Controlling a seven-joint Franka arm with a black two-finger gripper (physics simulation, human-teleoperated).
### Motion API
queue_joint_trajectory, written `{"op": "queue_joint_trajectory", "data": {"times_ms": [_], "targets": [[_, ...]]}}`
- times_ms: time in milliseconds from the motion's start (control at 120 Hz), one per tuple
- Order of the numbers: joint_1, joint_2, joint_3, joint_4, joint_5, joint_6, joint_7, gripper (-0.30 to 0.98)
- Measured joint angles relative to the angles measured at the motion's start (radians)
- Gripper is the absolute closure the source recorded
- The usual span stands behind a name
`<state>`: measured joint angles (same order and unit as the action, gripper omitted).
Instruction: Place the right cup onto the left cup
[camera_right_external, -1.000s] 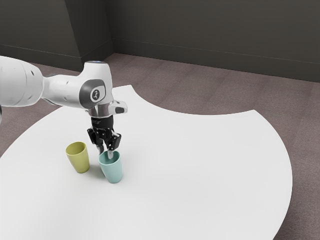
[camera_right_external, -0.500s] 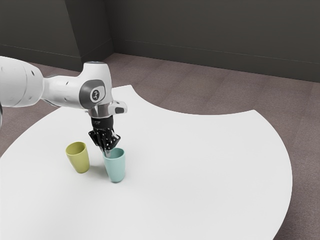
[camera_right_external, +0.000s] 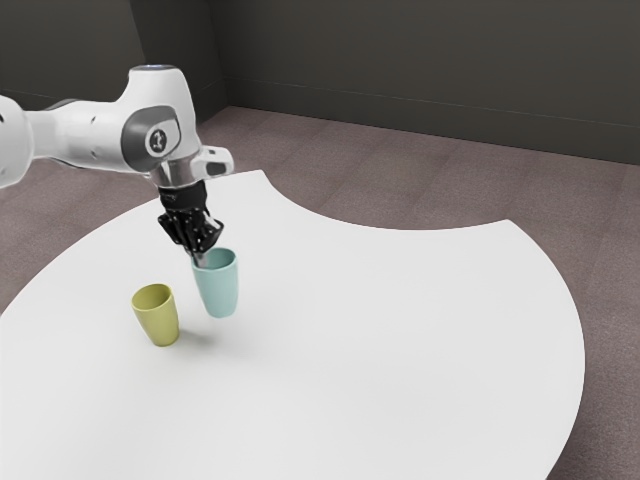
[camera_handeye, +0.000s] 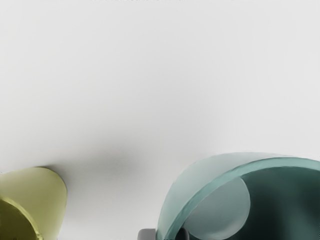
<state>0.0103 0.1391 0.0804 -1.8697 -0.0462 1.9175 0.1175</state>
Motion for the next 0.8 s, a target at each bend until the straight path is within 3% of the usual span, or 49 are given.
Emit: {"op": "queue_joint_trajectory", "data": {"times_ms": [292, 800], "targets": [[0.041, -0.094, 0.001, -0.008, 0.048, -0.066, -0.005, 0.79], [0.092, -0.101, 0.042, -0.002, 0.077, -0.099, -0.008, 0.79]]}}
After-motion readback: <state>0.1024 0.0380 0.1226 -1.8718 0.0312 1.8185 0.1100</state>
